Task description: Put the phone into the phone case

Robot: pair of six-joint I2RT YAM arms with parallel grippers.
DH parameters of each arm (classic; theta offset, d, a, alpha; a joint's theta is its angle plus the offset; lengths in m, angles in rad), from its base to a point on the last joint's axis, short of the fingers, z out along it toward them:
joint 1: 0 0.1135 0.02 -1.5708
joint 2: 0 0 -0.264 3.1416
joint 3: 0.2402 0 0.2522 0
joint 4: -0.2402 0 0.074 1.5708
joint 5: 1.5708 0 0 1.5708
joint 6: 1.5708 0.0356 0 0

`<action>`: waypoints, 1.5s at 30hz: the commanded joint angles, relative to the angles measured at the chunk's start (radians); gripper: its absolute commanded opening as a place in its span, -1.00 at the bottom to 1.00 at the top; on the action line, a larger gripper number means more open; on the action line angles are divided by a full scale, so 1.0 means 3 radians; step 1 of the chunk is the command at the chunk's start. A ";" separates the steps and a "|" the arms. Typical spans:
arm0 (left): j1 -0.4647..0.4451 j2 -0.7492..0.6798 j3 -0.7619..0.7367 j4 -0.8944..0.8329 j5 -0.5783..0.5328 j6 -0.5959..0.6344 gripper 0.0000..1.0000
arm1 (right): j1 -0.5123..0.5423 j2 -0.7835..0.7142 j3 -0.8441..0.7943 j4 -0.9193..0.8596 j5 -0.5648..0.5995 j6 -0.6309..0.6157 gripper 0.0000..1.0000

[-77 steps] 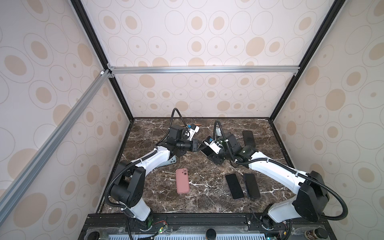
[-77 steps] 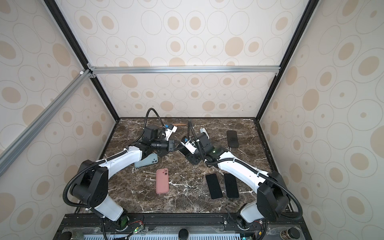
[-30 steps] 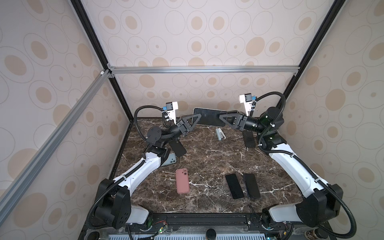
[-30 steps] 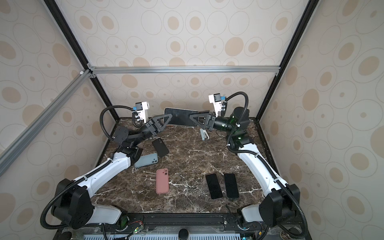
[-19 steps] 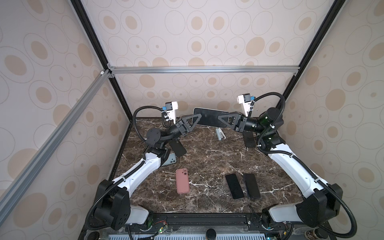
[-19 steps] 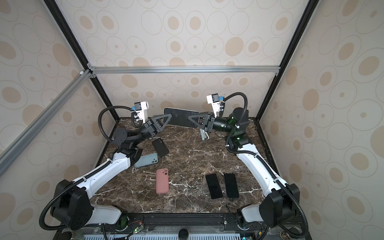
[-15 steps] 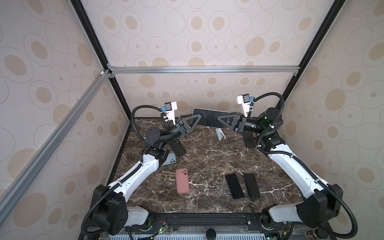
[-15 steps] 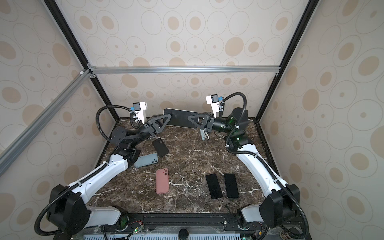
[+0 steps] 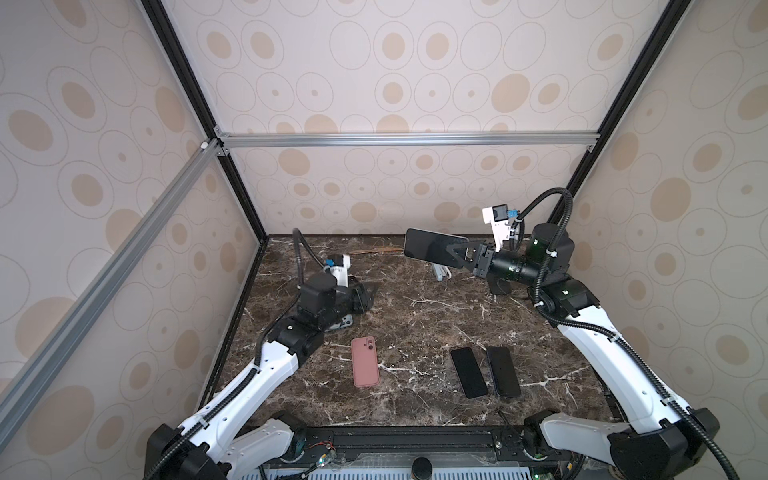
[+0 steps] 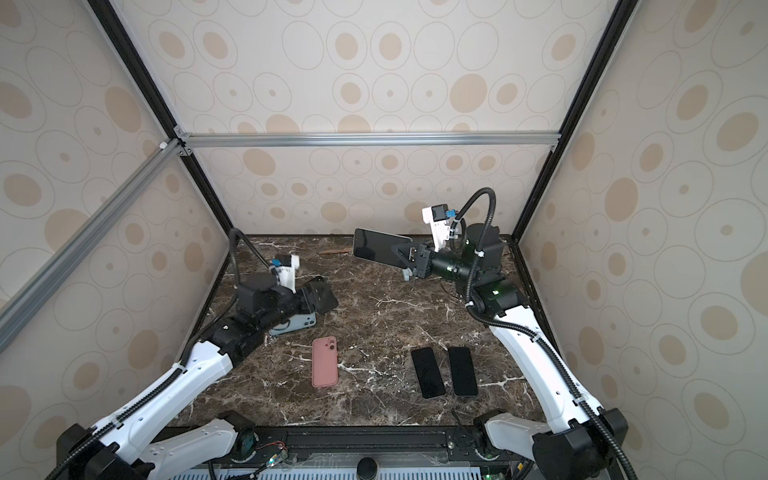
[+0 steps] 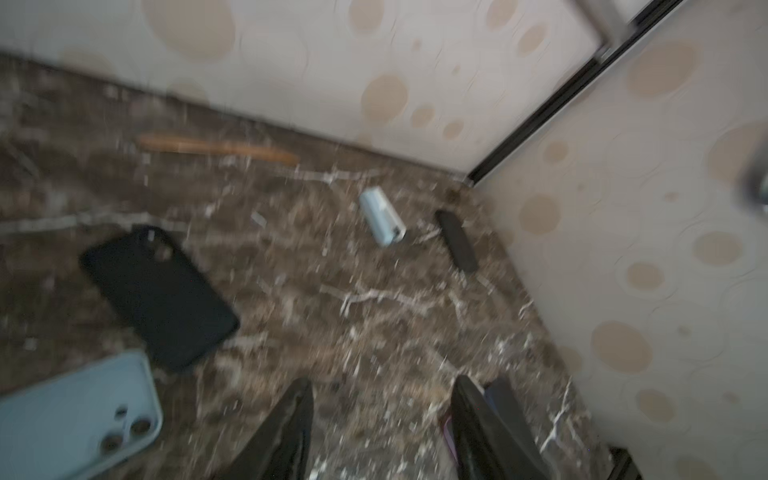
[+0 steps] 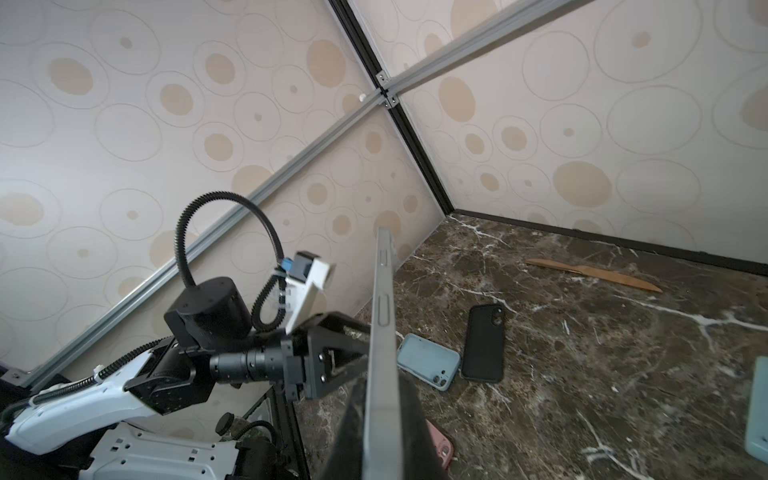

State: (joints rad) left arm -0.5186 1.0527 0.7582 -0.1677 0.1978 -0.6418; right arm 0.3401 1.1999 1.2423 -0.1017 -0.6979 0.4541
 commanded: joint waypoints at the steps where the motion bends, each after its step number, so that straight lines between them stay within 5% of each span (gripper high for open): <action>1: -0.0230 -0.0078 -0.0386 -0.0606 -0.0125 -0.0287 0.06 | -0.0009 -0.0042 -0.0097 -0.0136 0.0153 -0.0164 -1.00; 11: -0.0660 0.0409 -0.0975 -0.0087 0.0143 -0.0933 0.05 | -0.0011 -0.0094 -0.0230 -0.0205 0.0219 -0.0224 -1.00; 23: -0.0823 0.1168 -0.0815 0.0823 0.0712 -0.1173 0.04 | -0.0009 -0.0226 -0.0326 -0.0374 0.0276 -0.0366 -1.00; 29: -0.0826 0.1612 -0.0464 0.1366 0.0718 -0.1231 0.11 | -0.0014 -0.0267 -0.0299 -0.0443 0.0277 -0.0412 -1.00; 38: -0.0814 0.2544 0.0049 0.2527 0.0783 -0.1912 0.14 | -0.0012 -0.0387 -0.0296 -0.0562 0.0360 -0.0466 -1.00; 45: -0.0743 0.2928 0.0624 0.2531 0.0572 -0.1918 0.18 | -0.0009 -0.0492 -0.0306 -0.0690 0.0460 -0.0506 -1.00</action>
State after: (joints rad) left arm -0.7513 1.9114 0.8818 0.5388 0.4068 -1.1805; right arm 0.3393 1.0805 1.1477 -0.3214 -0.5728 0.3241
